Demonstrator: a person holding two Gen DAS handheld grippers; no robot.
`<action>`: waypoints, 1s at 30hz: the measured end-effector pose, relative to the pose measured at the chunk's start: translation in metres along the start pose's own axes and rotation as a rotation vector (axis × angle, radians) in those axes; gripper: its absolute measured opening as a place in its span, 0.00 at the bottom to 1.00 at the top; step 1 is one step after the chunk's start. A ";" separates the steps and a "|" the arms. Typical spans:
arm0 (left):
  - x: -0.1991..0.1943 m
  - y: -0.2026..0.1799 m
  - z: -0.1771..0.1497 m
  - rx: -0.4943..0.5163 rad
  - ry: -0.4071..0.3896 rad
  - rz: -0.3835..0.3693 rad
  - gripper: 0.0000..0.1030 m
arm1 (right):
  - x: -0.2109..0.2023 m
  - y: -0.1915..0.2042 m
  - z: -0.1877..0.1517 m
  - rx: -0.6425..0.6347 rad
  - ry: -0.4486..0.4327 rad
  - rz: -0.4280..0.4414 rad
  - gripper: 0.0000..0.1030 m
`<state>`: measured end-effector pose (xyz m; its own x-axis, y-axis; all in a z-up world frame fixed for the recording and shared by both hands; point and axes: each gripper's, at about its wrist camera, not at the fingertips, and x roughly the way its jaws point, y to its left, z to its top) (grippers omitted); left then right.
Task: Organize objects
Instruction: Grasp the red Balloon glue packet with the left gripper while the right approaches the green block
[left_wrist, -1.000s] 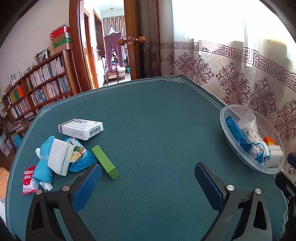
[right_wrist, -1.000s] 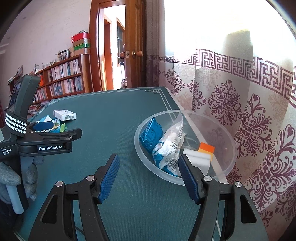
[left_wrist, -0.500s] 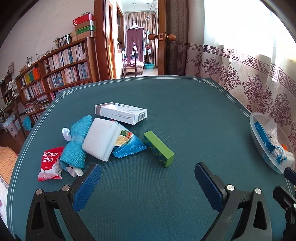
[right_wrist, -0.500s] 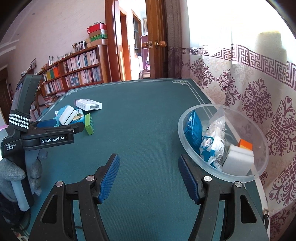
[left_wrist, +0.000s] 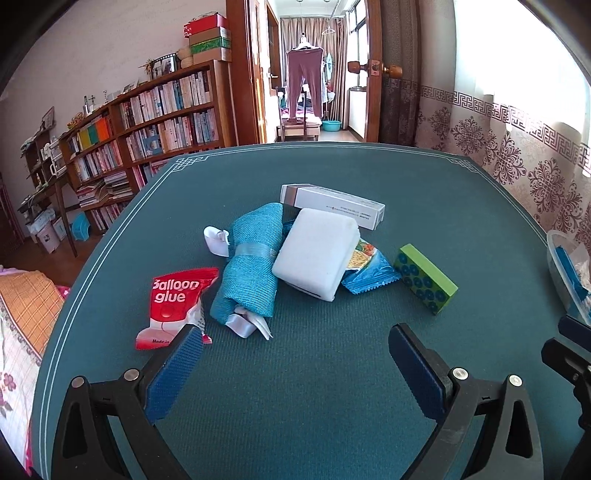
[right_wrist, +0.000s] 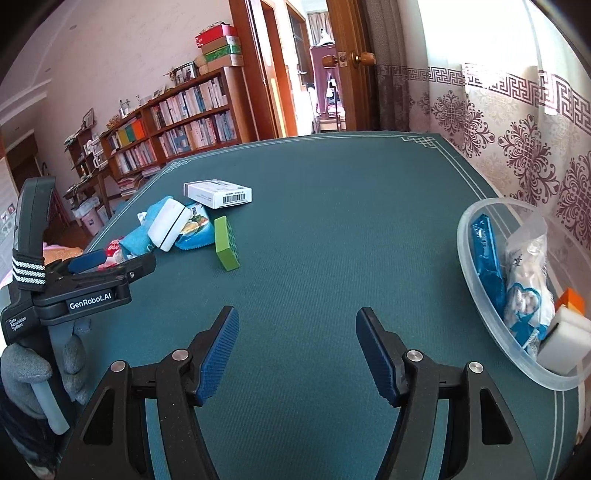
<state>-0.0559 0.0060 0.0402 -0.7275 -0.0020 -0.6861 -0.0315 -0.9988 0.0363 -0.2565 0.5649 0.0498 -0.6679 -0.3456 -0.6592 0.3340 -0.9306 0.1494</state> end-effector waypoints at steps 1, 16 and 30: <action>0.000 0.005 -0.001 -0.005 0.001 0.001 0.99 | 0.005 0.003 0.002 -0.002 0.006 0.006 0.65; 0.003 0.071 0.001 -0.141 0.007 0.036 0.99 | 0.064 0.049 0.032 -0.066 0.046 0.041 0.65; 0.030 0.098 0.003 -0.223 0.080 0.121 0.99 | 0.085 0.049 0.028 -0.024 0.078 0.078 0.65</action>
<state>-0.0828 -0.0914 0.0251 -0.6598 -0.1165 -0.7423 0.2105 -0.9770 -0.0337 -0.3158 0.4859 0.0218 -0.5854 -0.4056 -0.7020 0.3993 -0.8978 0.1857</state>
